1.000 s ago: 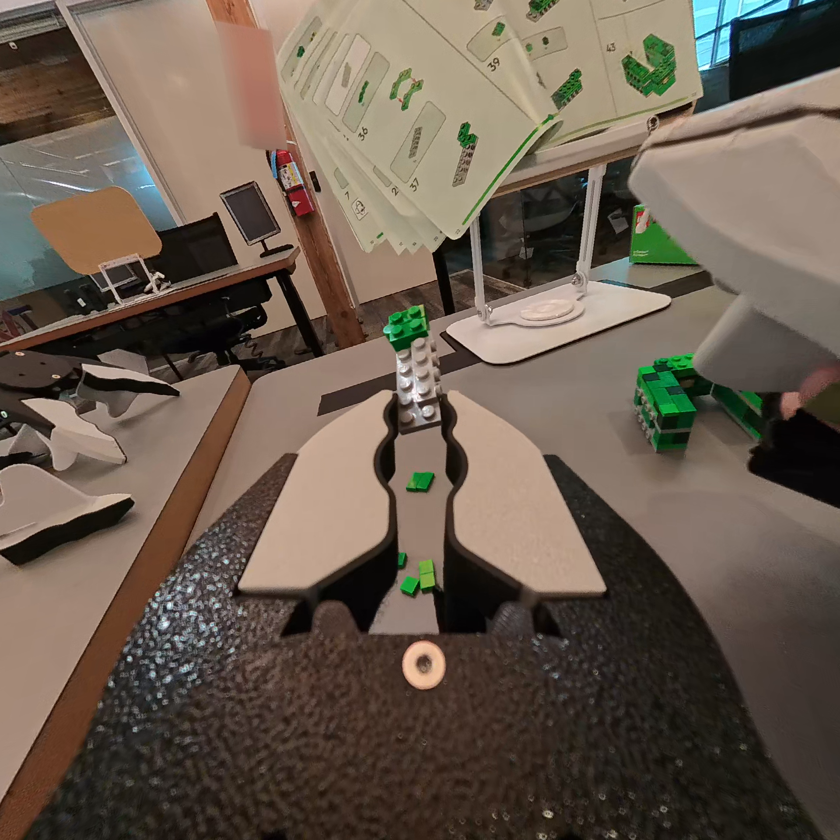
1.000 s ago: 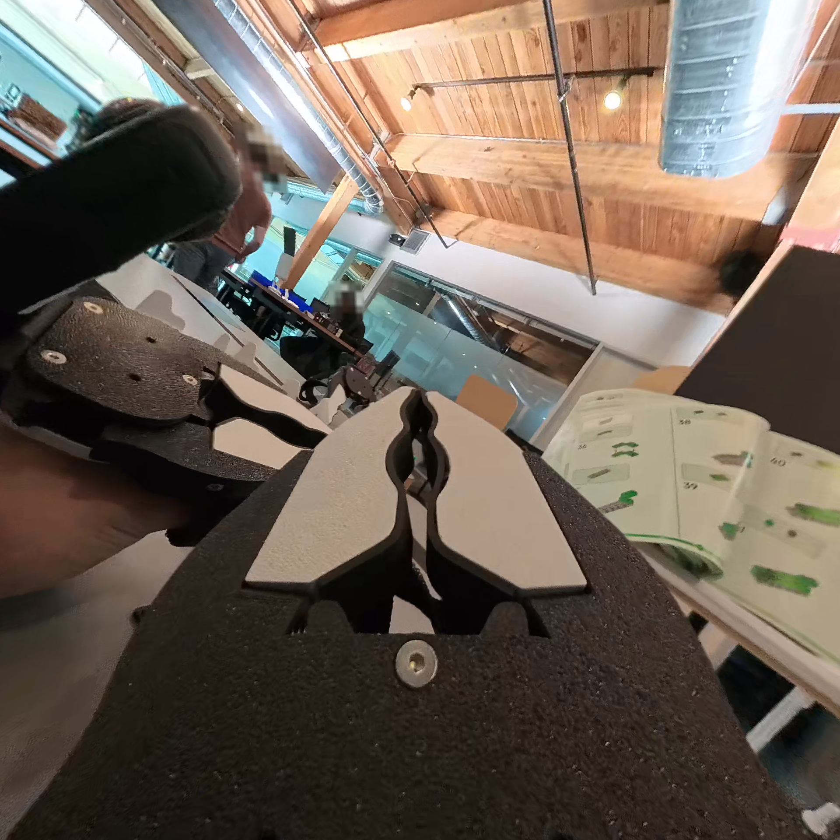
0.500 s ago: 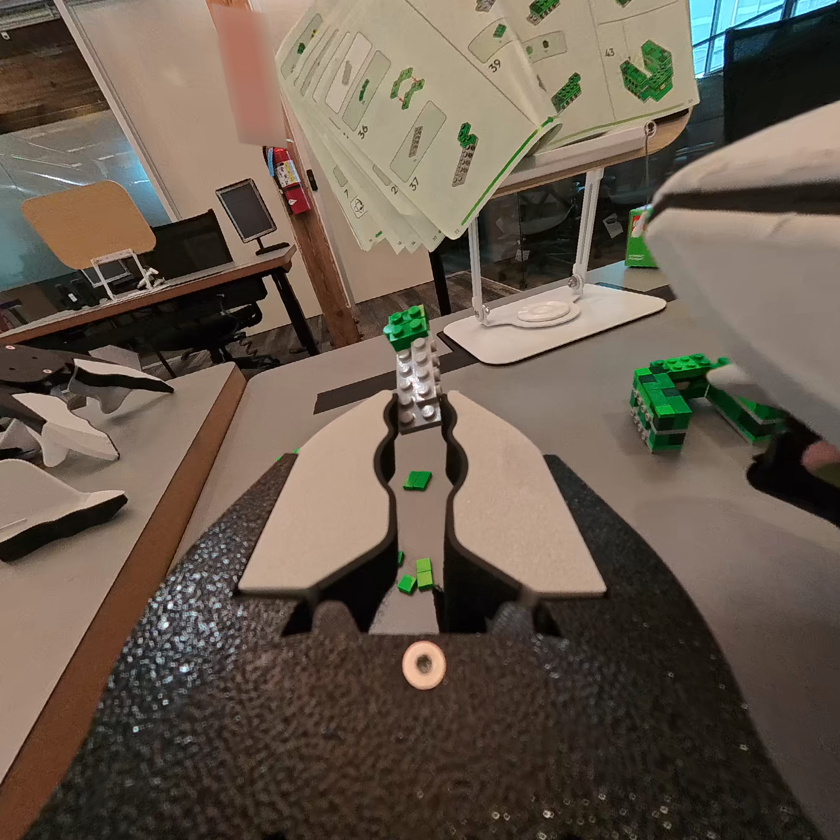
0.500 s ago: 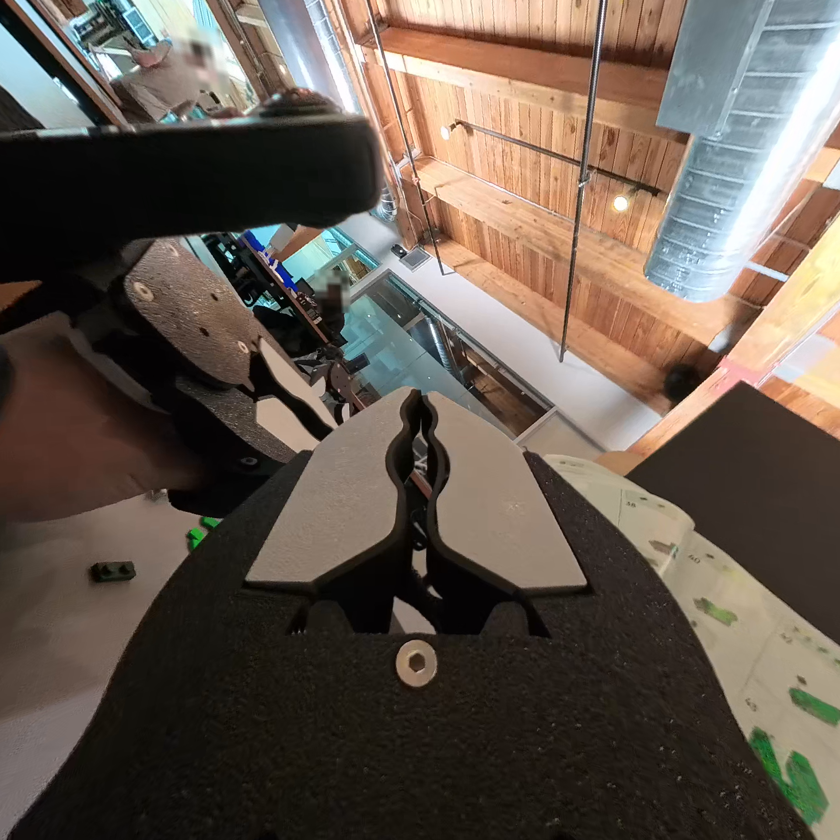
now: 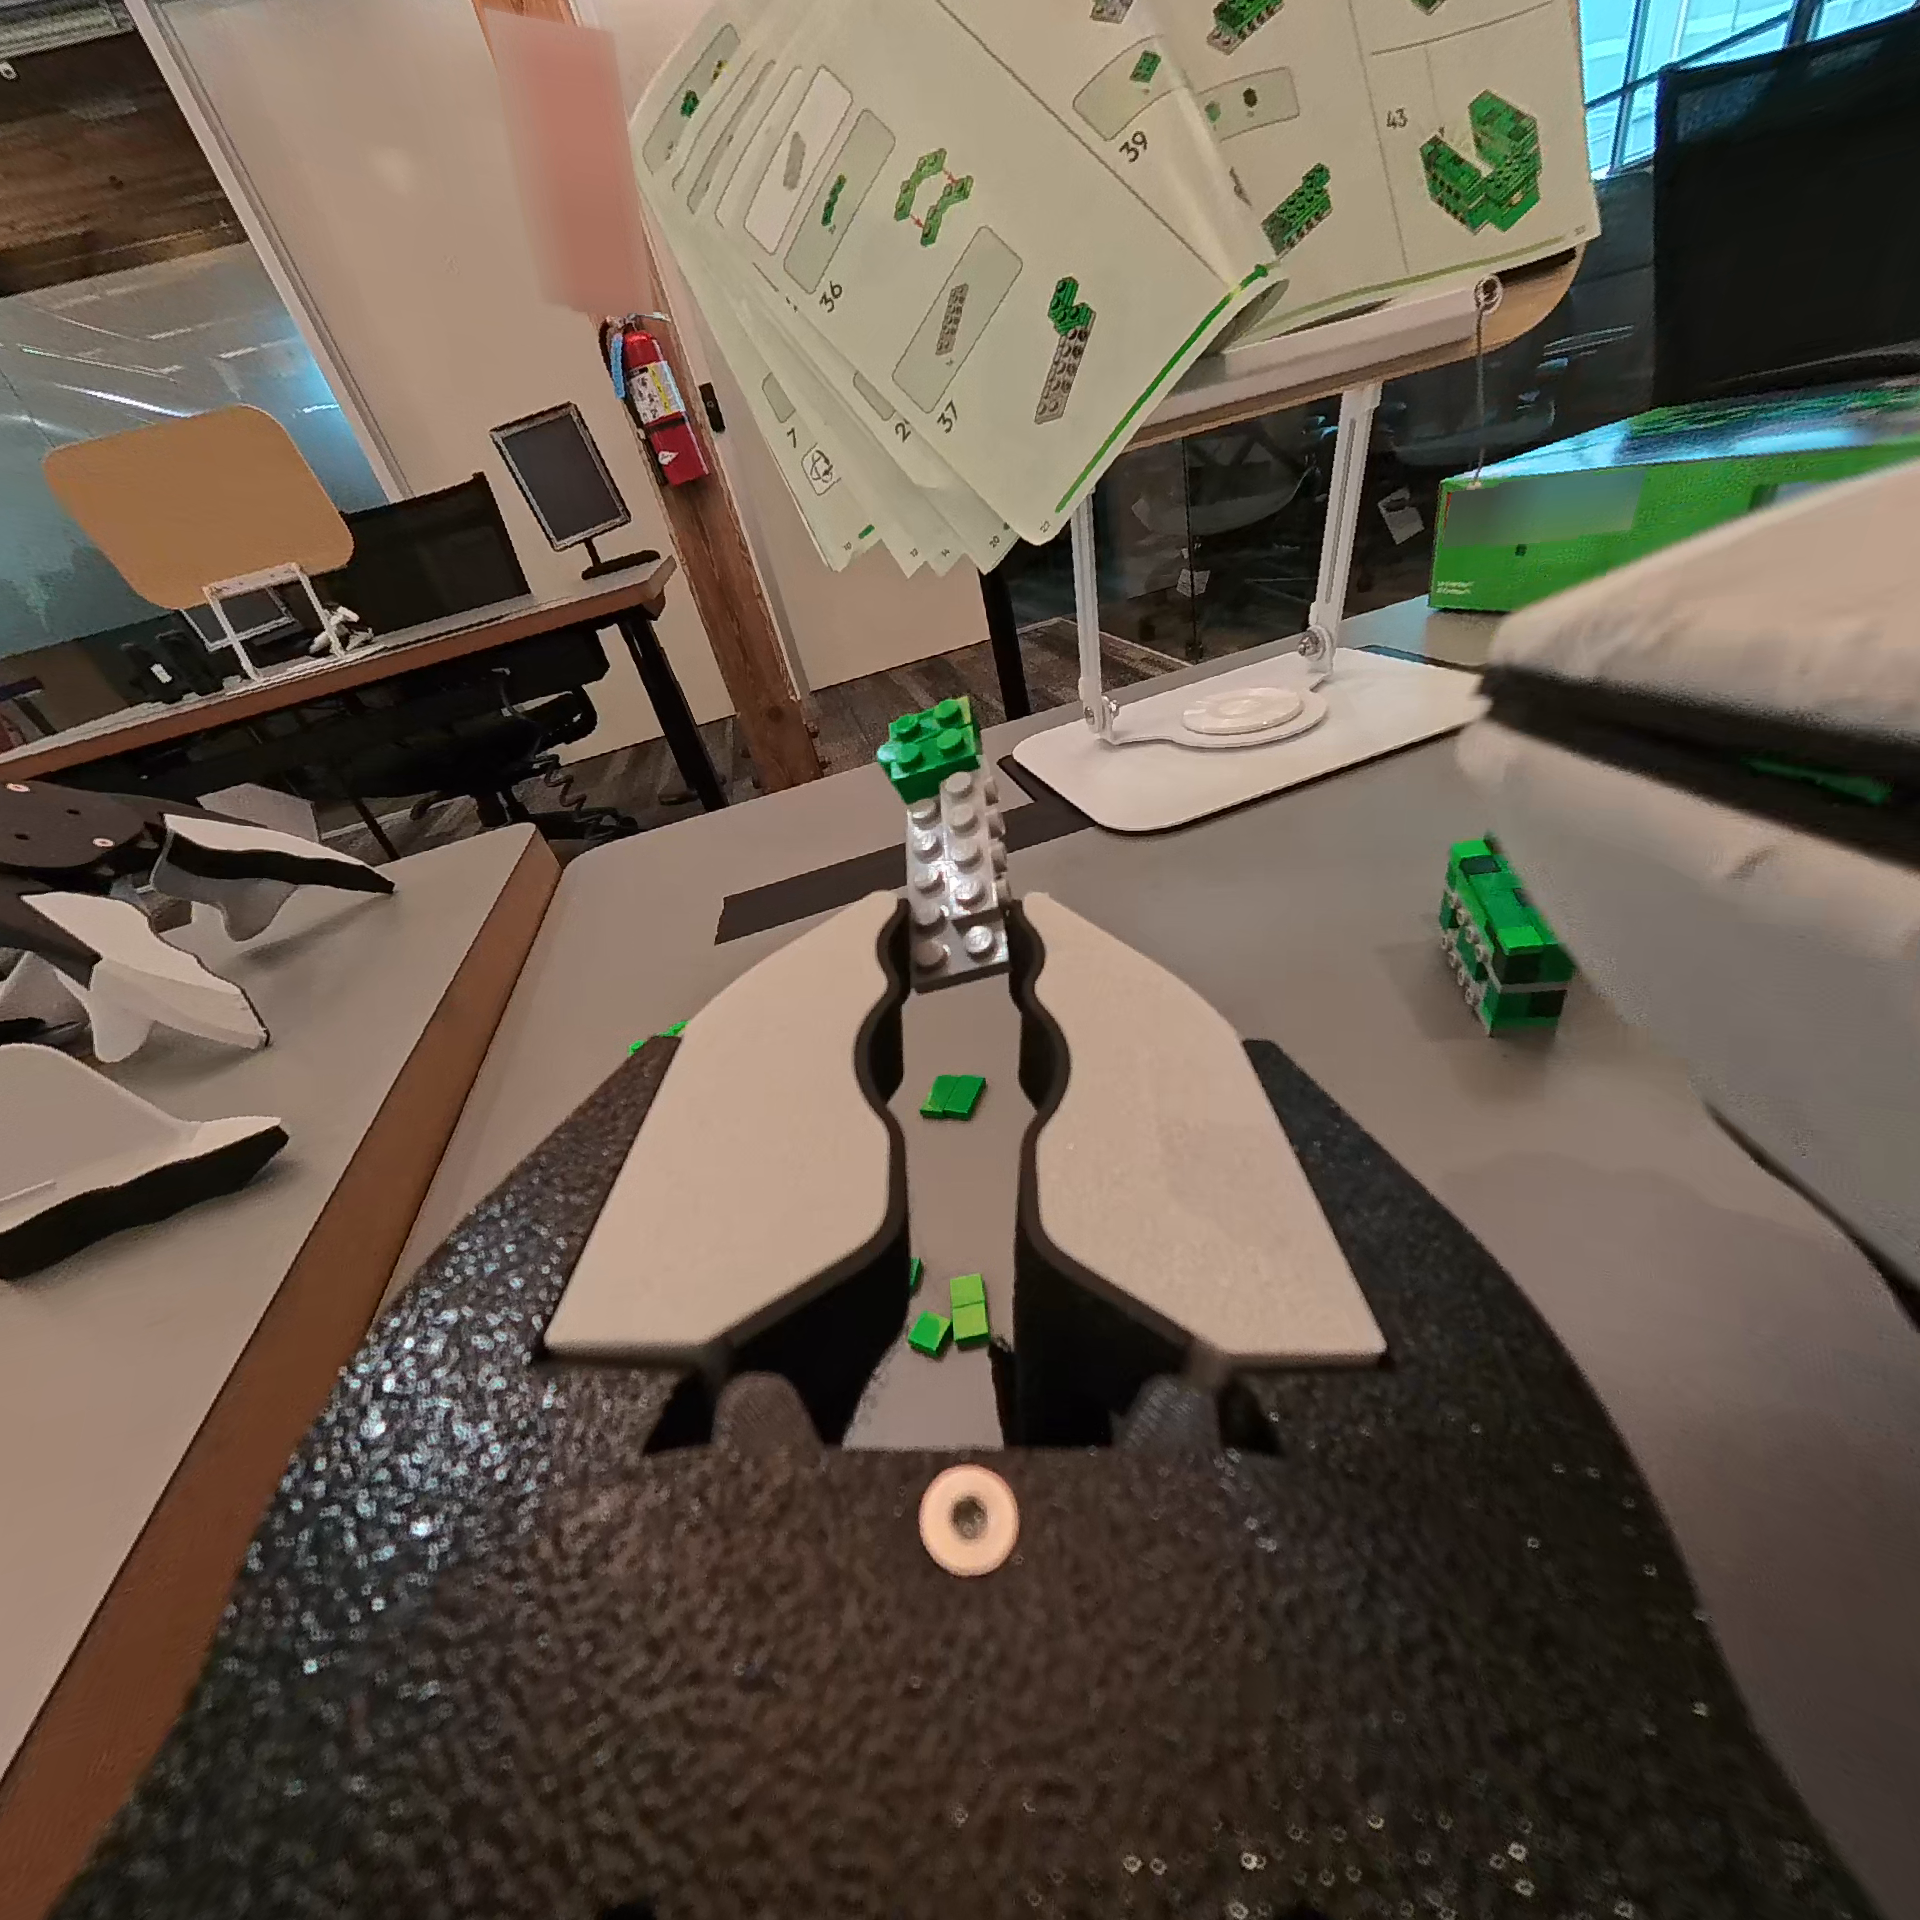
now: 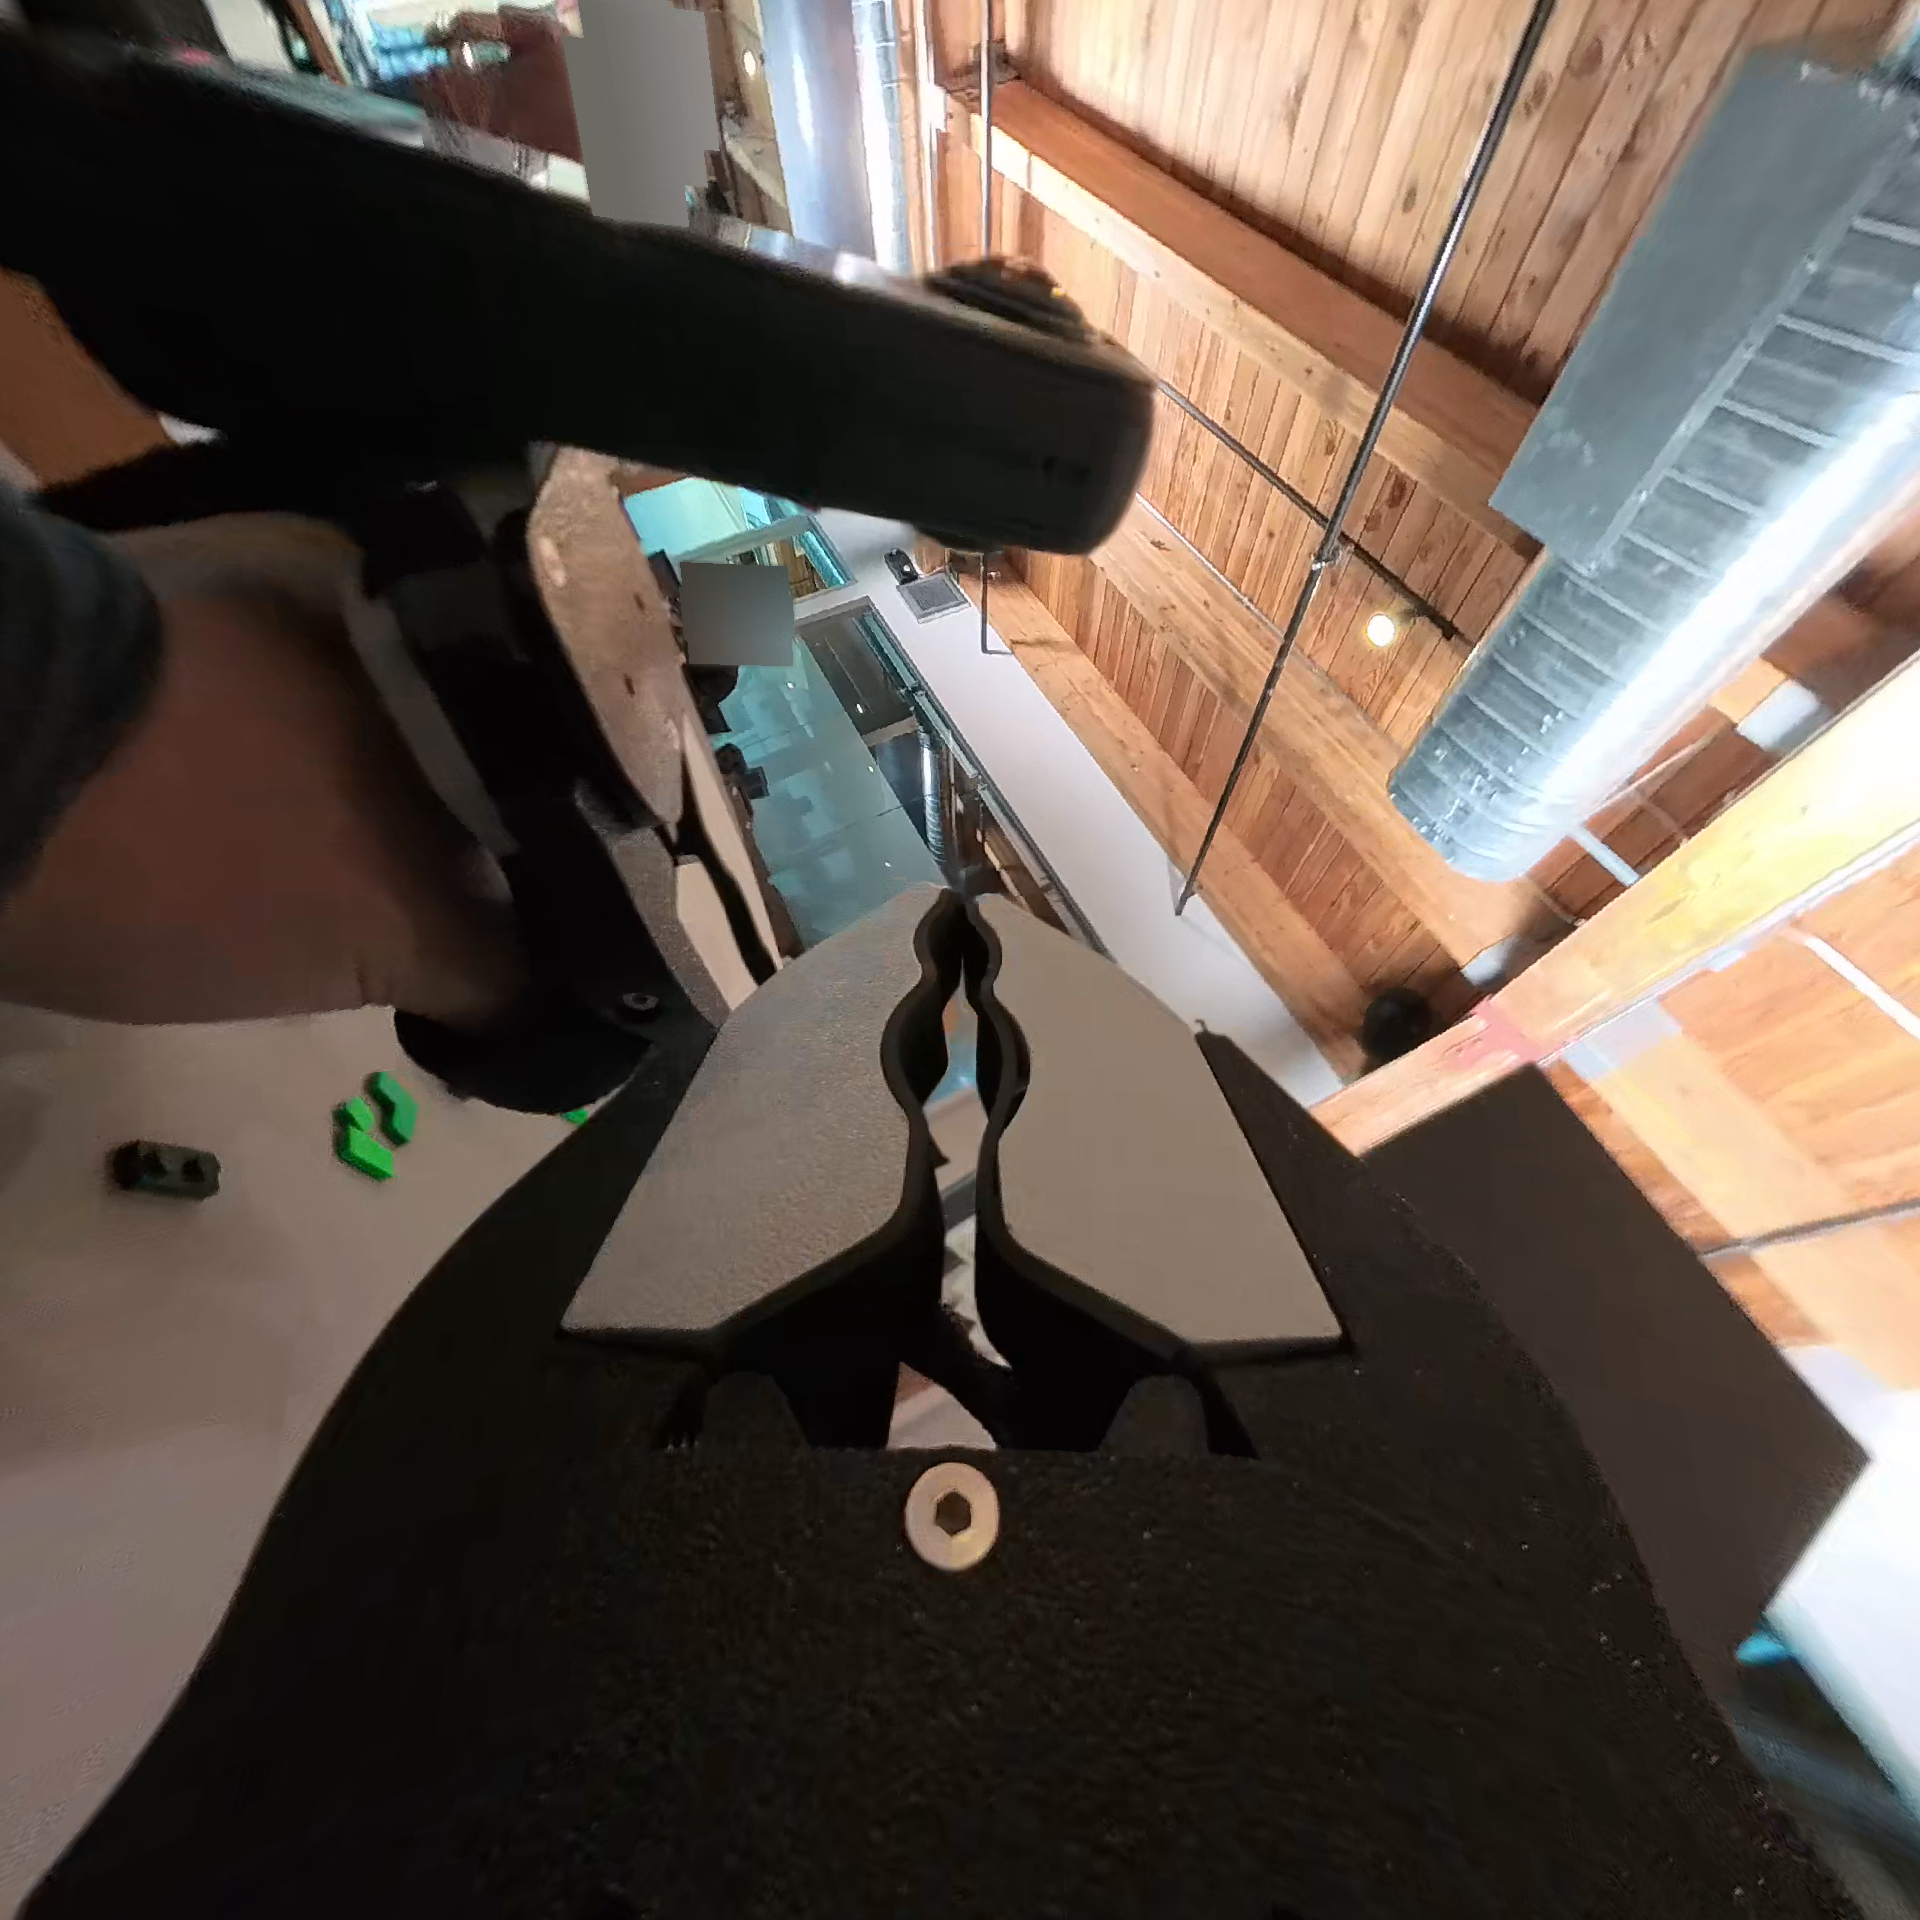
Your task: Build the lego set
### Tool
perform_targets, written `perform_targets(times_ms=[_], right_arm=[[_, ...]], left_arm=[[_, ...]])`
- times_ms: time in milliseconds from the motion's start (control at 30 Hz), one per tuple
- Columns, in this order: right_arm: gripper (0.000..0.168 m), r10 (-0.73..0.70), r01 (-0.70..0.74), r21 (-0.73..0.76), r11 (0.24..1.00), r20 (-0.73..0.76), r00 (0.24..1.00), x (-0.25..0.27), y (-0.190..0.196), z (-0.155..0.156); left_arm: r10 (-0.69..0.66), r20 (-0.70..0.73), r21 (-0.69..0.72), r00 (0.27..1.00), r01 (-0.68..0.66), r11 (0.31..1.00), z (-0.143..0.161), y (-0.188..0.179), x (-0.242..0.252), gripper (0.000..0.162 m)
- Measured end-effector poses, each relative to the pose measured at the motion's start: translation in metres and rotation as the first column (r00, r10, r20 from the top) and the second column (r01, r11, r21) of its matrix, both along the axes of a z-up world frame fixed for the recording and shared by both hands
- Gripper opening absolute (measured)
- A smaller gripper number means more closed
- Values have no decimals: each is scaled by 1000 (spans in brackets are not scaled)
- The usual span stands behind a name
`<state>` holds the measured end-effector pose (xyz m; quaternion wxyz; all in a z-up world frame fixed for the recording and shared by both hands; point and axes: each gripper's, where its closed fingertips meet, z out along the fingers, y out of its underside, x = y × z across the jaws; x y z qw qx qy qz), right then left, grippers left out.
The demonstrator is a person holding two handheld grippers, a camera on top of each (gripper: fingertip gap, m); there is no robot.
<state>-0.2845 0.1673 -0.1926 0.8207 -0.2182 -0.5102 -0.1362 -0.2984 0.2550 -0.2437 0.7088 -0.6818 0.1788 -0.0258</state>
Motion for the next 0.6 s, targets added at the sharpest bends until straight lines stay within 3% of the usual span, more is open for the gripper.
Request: perform_targets(times_ms=[333, 600], right_arm=[[0, -69, 69, 20, 997, 48, 996, 5, 14, -7], [0, 3, -10, -151, 988, -47, 999, 12, 22, -5]], left_arm=[[-5, 0, -2, 1000, 5, 1000, 0, 0, 1, 17], [-21, 2, -1, 1000, 21, 1000, 0, 0, 3, 17]])
